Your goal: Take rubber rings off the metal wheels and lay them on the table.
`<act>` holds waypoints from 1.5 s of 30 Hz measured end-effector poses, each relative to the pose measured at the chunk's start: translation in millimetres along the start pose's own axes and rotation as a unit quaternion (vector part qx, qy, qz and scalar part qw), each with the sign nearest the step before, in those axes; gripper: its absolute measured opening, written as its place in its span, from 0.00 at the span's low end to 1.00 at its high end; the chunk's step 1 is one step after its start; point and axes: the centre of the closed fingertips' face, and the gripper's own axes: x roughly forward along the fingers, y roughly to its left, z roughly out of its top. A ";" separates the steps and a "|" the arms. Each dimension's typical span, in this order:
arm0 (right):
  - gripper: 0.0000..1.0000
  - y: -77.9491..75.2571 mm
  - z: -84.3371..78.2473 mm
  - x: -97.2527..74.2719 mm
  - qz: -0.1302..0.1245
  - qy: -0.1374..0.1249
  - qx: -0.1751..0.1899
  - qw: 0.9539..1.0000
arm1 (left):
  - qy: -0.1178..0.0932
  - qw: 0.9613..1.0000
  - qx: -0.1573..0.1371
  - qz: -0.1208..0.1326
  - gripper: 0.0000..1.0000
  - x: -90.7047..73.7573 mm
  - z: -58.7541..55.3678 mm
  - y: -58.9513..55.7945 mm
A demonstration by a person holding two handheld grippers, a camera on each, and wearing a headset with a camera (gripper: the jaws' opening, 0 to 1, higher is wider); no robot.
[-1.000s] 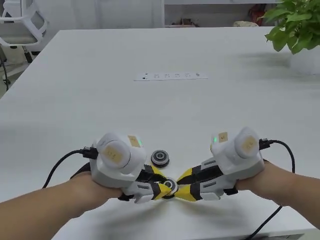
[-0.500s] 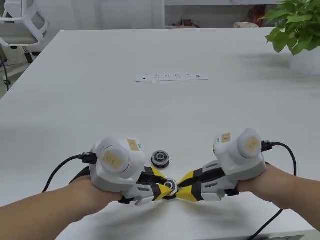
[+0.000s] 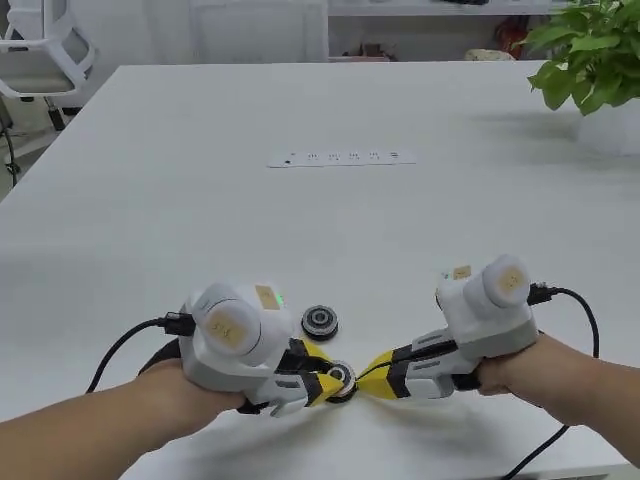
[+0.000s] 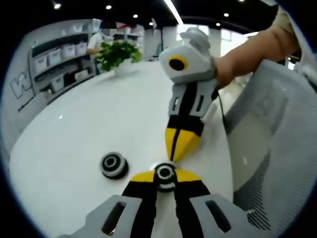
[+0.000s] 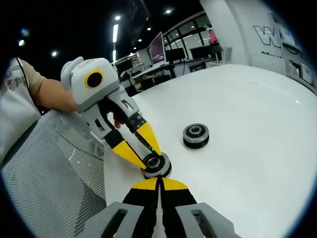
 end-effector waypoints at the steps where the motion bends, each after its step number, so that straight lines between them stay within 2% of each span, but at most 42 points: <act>1: 0.00 -0.3 0.0 -0.1 0.000 -0.003 0.012 1.000 | 0.000 1.000 0.000 0.001 0.12 0.0 -0.1 0.1; 6: 0.00 -1.3 1.1 -0.9 0.003 -0.014 0.058 0.998 | 0.004 1.000 0.005 0.003 0.12 0.2 -0.1 -0.2; 10: 0.00 -3.4 2.2 -1.1 0.003 -0.023 0.080 0.997 | 0.005 1.000 0.006 0.005 0.12 0.2 -0.4 -0.1; 12: 0.00 -3.0 11.8 -1.7 0.007 -0.050 0.108 0.993 | 0.006 1.000 0.007 0.005 0.12 0.4 -0.2 -0.5; 15: 0.00 -5.8 8.7 -3.9 0.003 -0.043 0.112 0.993 | 0.007 1.000 0.010 0.006 0.12 0.1 -0.3 -1.1; 18: 0.00 -3.2 10.6 -3.7 0.009 -0.053 0.127 0.991 | 0.008 1.000 0.011 0.008 0.12 0.1 -0.2 -1.3; 29: 0.00 4.6 15.8 -1.2 0.020 -0.054 0.128 0.990 | 0.013 1.000 0.012 0.014 0.11 0.1 -0.6 -0.9; 34: 0.00 11.9 21.3 3.0 0.034 -0.056 0.121 0.991 | 0.013 1.000 0.014 0.015 0.11 0.6 -0.4 -1.2; 37: 0.00 23.5 27.6 4.7 0.057 -0.062 0.118 0.989 | 0.012 1.000 0.015 0.014 0.11 1.0 -0.3 -1.2; 38: 0.00 21.3 27.5 4.5 0.052 -0.060 0.098 0.992 | 0.012 1.000 0.015 0.014 0.12 0.9 -0.6 -1.1; 40: 0.00 20.1 27.0 3.3 0.053 -0.062 0.111 0.990 | 0.011 1.000 0.015 0.014 0.12 1.0 -0.2 -1.1; 45: 0.00 11.5 27.1 -1.2 0.037 -0.070 0.115 0.990 | 0.010 1.000 0.011 0.014 0.12 1.0 0.1 -1.4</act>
